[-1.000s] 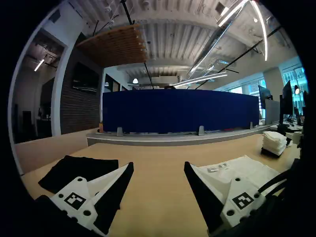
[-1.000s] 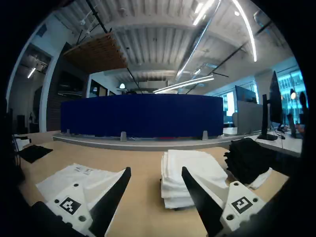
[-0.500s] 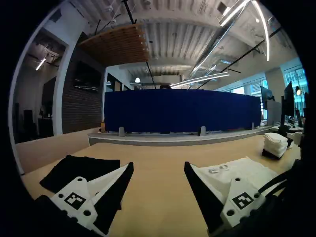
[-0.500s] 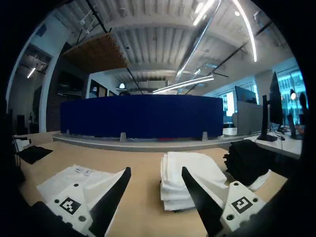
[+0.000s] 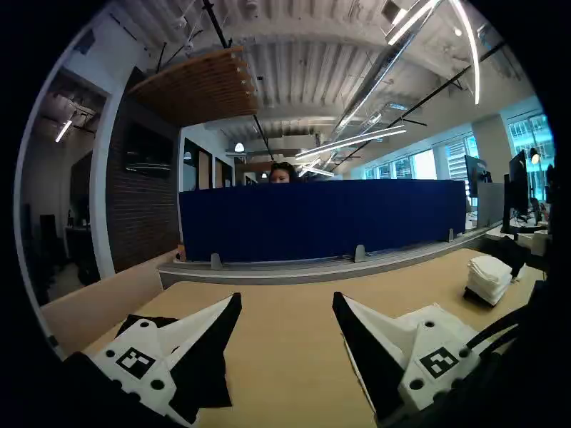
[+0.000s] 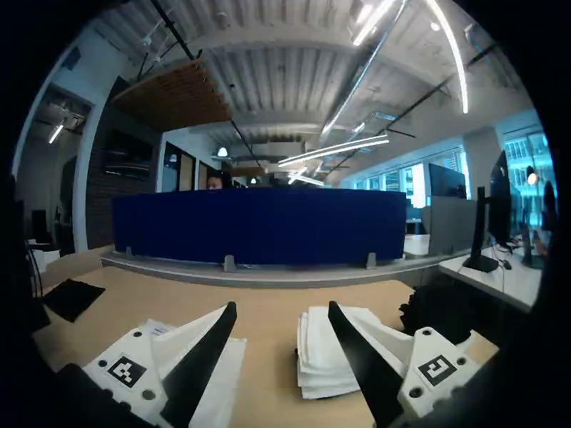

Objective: Fold towel

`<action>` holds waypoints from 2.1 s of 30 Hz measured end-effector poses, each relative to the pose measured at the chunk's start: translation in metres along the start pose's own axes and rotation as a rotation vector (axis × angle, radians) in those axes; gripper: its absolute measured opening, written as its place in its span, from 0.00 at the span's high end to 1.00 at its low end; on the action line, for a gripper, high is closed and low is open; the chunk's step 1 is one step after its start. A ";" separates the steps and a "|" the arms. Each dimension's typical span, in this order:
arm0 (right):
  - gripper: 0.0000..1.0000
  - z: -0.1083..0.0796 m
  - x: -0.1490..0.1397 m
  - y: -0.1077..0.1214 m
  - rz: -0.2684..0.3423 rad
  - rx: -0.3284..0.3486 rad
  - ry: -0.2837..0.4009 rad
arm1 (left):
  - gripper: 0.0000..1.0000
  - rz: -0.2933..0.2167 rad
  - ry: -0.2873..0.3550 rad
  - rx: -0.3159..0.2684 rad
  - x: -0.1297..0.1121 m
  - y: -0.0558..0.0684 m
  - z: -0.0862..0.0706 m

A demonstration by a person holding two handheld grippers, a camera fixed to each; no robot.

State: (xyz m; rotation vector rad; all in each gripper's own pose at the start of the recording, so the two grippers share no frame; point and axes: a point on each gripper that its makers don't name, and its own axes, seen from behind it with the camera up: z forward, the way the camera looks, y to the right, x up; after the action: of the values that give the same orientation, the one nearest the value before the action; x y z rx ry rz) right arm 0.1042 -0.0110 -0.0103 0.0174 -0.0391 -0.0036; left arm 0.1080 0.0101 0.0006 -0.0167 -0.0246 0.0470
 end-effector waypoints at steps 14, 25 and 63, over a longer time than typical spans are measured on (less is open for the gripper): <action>0.00 -0.011 0.045 -0.016 0.009 0.059 -0.057 | 0.05 0.056 -0.091 -0.106 0.035 0.020 -0.010; 0.00 -0.017 0.031 -0.034 -0.089 0.142 -0.156 | 0.05 0.100 -0.144 -0.198 0.032 0.043 -0.013; 0.00 -0.060 -0.076 -0.092 -0.293 0.523 -0.542 | 0.05 0.184 -0.452 -0.547 -0.072 0.114 -0.057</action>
State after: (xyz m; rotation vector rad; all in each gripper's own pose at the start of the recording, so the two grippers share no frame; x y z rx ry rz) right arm 0.0307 -0.1020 -0.0745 0.5453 -0.5785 -0.2916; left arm 0.0324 0.1197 -0.0600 -0.5560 -0.4876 0.2266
